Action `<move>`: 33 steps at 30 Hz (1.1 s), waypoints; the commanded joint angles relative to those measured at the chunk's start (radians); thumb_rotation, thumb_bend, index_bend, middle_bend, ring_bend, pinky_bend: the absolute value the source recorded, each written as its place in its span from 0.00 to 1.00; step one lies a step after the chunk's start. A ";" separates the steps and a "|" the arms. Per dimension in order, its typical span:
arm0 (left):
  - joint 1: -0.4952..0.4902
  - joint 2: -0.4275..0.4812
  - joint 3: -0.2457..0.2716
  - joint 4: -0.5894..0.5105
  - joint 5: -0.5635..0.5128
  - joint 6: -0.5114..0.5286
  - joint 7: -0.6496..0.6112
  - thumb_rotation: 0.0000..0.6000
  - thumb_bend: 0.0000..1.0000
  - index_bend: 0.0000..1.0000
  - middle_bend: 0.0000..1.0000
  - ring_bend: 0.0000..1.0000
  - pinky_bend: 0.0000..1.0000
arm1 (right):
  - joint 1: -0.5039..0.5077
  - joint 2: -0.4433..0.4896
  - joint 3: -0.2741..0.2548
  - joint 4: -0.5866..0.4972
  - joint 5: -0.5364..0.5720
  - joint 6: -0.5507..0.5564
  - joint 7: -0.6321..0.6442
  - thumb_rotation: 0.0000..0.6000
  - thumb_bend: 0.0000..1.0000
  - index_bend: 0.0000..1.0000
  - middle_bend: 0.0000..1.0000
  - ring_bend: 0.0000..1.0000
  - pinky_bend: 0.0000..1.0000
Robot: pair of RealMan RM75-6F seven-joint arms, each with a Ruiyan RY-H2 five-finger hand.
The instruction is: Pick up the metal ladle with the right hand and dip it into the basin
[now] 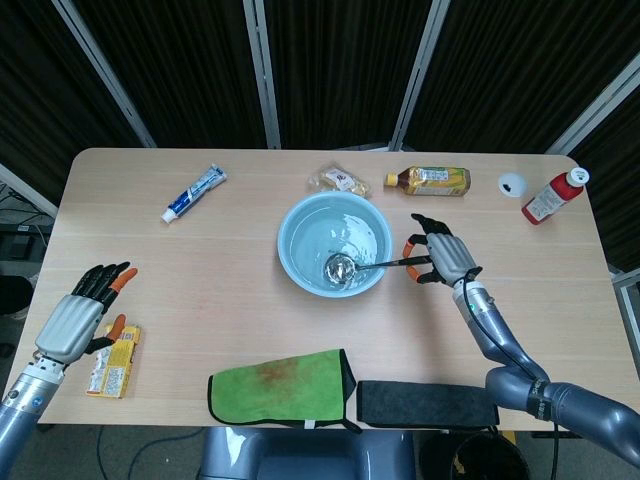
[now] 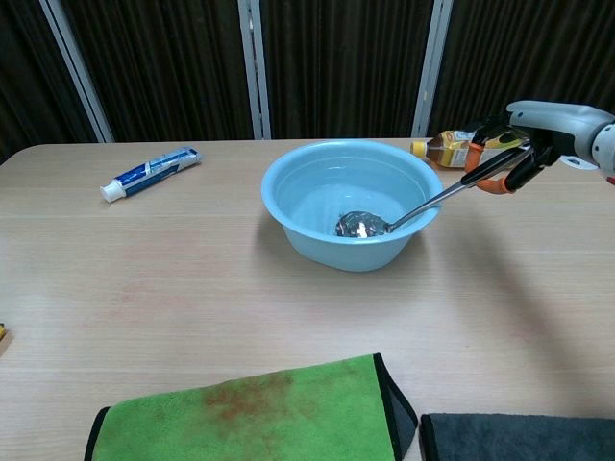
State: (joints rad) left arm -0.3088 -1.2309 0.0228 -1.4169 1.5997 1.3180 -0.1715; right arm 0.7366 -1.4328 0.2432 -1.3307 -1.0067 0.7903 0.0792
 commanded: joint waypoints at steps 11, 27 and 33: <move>0.004 0.016 0.005 -0.008 0.016 0.020 -0.031 1.00 0.57 0.03 0.00 0.00 0.00 | 0.097 0.108 -0.017 -0.161 0.326 -0.027 -0.300 1.00 0.55 0.64 0.03 0.00 0.00; -0.025 0.179 -0.007 -0.033 0.033 0.010 -0.200 1.00 0.56 0.03 0.00 0.00 0.00 | 0.260 0.125 0.031 -0.439 0.641 0.220 -0.589 1.00 0.55 0.64 0.03 0.00 0.00; -0.024 0.177 -0.006 -0.033 0.042 0.019 -0.192 1.00 0.56 0.03 0.00 0.00 0.00 | 0.254 0.171 0.041 -0.481 0.659 0.221 -0.578 1.00 0.55 0.64 0.03 0.00 0.00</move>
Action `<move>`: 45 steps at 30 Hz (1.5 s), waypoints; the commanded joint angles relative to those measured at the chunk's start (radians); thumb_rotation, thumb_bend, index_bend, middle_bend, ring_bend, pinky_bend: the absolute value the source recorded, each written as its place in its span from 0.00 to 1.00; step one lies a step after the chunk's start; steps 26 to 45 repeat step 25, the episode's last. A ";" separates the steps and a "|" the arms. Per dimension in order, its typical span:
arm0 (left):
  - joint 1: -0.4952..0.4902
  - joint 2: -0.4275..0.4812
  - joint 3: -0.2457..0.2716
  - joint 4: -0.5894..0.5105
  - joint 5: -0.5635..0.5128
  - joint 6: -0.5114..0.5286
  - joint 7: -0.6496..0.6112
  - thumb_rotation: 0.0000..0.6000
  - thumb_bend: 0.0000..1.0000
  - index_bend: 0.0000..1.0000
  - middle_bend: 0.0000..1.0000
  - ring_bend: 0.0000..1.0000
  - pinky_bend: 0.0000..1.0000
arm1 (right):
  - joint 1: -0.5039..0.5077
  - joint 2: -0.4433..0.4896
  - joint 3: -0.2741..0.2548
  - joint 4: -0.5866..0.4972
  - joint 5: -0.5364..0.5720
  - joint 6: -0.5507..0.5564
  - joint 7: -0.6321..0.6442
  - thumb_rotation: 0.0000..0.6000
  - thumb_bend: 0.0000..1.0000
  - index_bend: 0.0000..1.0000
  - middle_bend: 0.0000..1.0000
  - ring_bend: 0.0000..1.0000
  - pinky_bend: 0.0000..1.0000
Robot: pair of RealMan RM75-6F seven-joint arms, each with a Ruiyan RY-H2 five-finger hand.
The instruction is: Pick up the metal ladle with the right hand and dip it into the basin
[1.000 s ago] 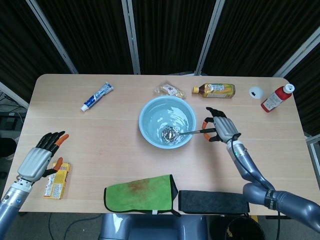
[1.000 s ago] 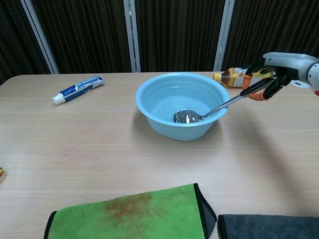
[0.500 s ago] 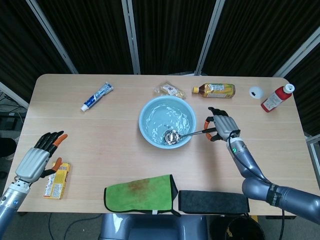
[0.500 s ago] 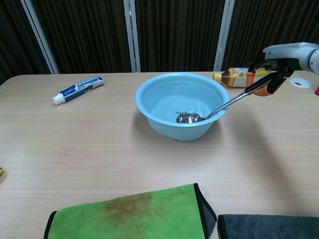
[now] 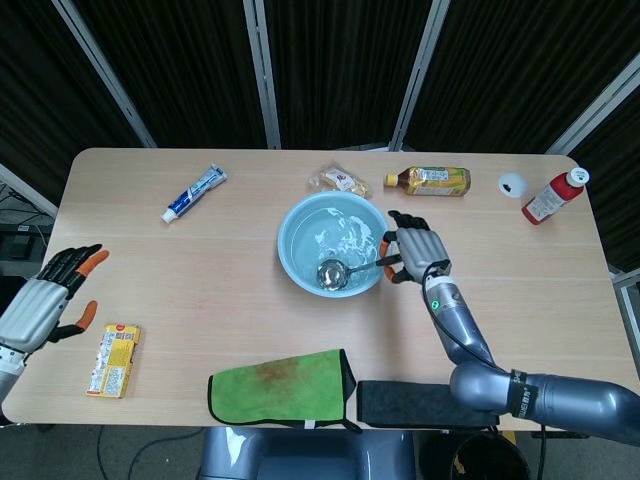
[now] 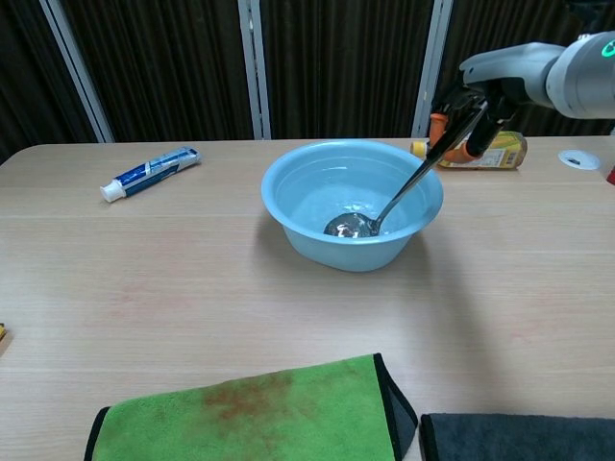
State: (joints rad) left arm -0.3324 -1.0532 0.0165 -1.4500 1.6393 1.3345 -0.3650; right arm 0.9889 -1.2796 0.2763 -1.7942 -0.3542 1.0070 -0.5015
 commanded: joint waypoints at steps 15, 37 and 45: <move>-0.002 -0.016 -0.007 0.006 -0.009 0.003 0.033 1.00 0.56 0.03 0.00 0.00 0.00 | -0.013 0.115 0.019 -0.086 -0.002 -0.011 0.044 1.00 0.55 0.64 0.03 0.00 0.00; -0.005 -0.020 -0.010 0.013 -0.015 -0.003 0.033 1.00 0.56 0.03 0.00 0.00 0.00 | -0.006 0.129 0.002 -0.078 0.014 -0.019 0.043 1.00 0.55 0.64 0.03 0.00 0.00; -0.005 -0.020 -0.010 0.013 -0.015 -0.003 0.033 1.00 0.56 0.03 0.00 0.00 0.00 | -0.006 0.129 0.002 -0.078 0.014 -0.019 0.043 1.00 0.55 0.64 0.03 0.00 0.00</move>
